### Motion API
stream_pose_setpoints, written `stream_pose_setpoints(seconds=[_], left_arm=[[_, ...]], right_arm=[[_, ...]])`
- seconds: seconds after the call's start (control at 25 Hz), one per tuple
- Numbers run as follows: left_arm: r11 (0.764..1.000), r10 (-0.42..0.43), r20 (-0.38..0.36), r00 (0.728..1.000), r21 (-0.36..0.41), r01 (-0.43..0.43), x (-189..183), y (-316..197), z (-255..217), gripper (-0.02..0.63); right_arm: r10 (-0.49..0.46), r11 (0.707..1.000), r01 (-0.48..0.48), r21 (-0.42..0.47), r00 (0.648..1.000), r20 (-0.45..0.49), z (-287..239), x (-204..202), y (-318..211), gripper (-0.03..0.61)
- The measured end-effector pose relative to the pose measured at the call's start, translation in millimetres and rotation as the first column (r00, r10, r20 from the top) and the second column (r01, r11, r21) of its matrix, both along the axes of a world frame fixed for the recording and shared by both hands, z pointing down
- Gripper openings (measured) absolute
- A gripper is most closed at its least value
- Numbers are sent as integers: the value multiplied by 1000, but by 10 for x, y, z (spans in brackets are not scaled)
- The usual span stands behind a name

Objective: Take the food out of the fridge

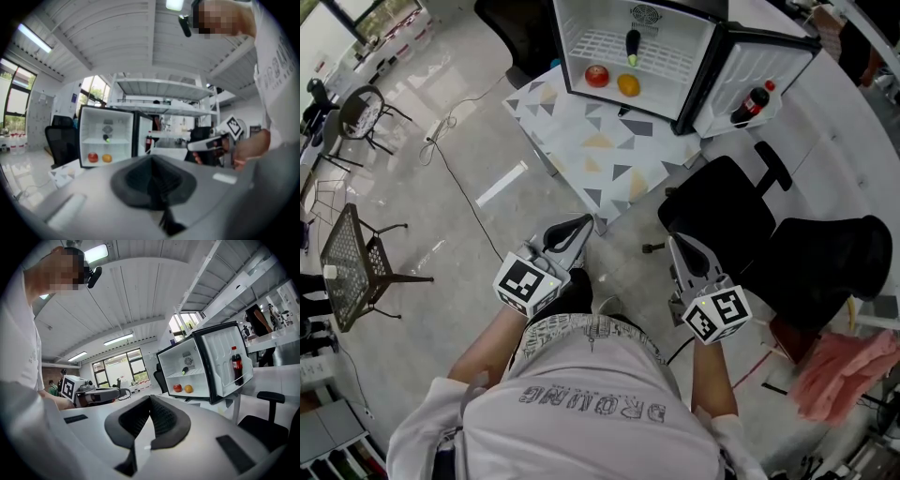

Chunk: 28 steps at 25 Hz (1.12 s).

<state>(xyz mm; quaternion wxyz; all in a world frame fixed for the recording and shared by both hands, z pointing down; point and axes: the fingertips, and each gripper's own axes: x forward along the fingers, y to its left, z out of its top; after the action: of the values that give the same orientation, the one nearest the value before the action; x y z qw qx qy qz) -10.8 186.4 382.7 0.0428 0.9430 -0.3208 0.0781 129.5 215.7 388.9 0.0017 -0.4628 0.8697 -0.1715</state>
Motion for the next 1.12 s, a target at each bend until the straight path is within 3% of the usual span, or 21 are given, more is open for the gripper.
stream_pose_setpoints(seconds=[1.12], left_arm=[[998, 40, -29, 999, -48, -41, -297, -1701, 166, 6]], right_arm=[[36, 995, -38, -88, 999, -27, 282, -332, -1587, 0]])
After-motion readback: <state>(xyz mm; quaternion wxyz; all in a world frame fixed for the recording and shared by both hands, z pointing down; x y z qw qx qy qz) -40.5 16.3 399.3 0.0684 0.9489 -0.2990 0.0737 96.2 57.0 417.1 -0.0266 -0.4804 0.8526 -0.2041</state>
